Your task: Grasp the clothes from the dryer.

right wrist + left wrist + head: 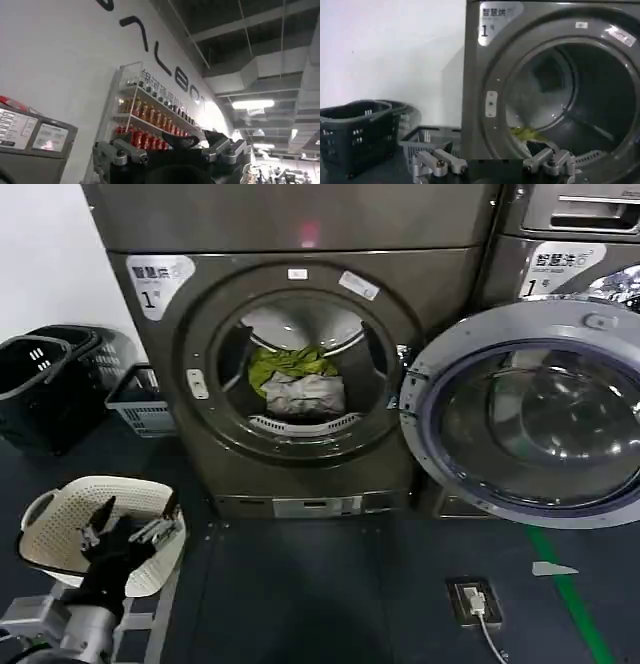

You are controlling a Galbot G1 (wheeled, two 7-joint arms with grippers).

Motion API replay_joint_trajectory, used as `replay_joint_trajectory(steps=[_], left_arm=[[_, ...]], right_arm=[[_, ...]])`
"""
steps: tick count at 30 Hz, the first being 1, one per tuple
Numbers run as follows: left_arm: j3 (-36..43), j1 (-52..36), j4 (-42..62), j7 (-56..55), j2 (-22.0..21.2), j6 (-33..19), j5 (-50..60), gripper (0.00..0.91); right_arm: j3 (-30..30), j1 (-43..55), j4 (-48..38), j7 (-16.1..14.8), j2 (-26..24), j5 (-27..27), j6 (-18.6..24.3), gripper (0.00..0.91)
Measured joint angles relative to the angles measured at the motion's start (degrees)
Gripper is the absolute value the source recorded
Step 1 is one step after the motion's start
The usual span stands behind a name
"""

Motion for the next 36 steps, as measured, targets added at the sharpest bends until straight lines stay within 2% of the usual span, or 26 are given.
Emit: replay_joint_trajectory(steps=[20,36], left_arm=[[0.2,0.2,2.3,0.3,0.2,1.3,0.1,0.907],[1.0,-0.6,3.1,1.2,0.9,0.3,0.2,0.907]], right_arm=[[-0.5,0.8,-0.7,-0.2,0.3,0.0,0.5,0.907],[-0.4,0.2,-0.7,-1.3,0.4,1.3,3.3,0.907]])
